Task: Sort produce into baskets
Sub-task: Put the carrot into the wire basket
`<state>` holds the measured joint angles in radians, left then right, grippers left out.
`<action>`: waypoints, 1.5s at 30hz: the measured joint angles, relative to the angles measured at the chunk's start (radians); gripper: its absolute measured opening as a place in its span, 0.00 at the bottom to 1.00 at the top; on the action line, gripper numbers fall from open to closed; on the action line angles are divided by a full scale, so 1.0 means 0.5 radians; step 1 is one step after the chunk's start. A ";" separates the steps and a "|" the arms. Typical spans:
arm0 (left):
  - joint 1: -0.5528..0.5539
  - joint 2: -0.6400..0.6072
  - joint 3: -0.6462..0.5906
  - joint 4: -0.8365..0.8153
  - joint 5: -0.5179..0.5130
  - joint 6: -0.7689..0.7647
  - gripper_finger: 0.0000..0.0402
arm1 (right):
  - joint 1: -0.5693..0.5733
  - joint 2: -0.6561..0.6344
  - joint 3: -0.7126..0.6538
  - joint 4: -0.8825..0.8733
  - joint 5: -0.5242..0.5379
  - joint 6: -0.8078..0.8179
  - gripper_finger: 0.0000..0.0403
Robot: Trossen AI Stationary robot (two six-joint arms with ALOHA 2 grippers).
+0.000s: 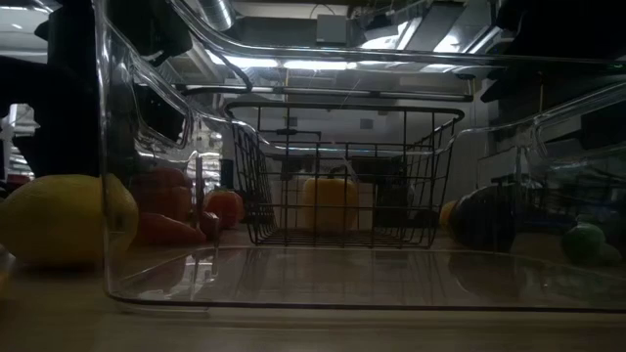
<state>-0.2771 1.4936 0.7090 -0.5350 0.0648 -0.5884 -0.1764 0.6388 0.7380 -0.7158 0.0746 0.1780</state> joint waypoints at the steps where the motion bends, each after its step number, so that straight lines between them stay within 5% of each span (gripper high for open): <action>1: 0.000 -0.001 0.000 0.001 0.021 -0.001 0.40 | 0.000 0.000 0.000 0.000 0.000 0.000 0.95; 11: 0.000 -0.001 0.139 -0.045 0.216 0.198 0.40 | 0.000 0.000 0.000 0.000 0.000 0.000 0.95; 37: 0.127 -0.002 1.008 -1.543 0.214 0.577 0.41 | 0.000 0.000 0.000 0.001 0.000 0.000 0.95; 45: 0.224 -0.003 1.268 -1.622 0.144 0.777 0.41 | 0.000 0.000 0.000 0.002 0.000 0.000 0.95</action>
<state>-0.1650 1.4921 1.3428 -1.3460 0.1369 -0.2000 -0.1764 0.6388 0.7380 -0.7147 0.0746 0.1780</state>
